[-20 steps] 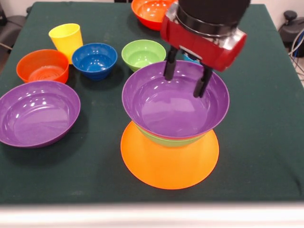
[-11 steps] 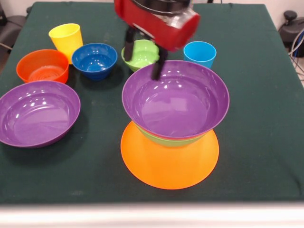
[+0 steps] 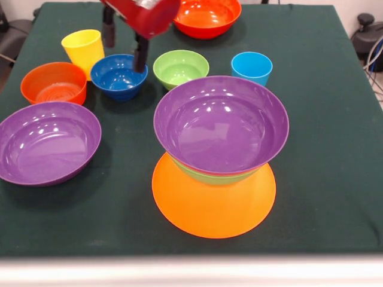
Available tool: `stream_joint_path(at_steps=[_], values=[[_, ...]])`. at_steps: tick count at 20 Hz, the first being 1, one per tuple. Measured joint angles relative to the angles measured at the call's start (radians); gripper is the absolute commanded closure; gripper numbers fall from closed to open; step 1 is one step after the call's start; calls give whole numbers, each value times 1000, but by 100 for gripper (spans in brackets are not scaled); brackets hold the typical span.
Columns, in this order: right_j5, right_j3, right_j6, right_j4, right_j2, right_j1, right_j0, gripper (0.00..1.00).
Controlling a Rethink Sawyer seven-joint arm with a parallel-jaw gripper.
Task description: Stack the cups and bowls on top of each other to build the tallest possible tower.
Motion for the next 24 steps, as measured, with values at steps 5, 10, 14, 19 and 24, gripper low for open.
stream_joint_path(at_steps=[5,10,14,19,24], values=[[-62,84,-47,-34,52,-41,-54,0],[-152,164,-102,-69,101,-69,-110,0],[-238,236,-152,-105,148,-87,-172,0],[-295,301,-194,-148,196,-92,-239,0],[-308,362,-209,-194,246,-93,-304,0]])
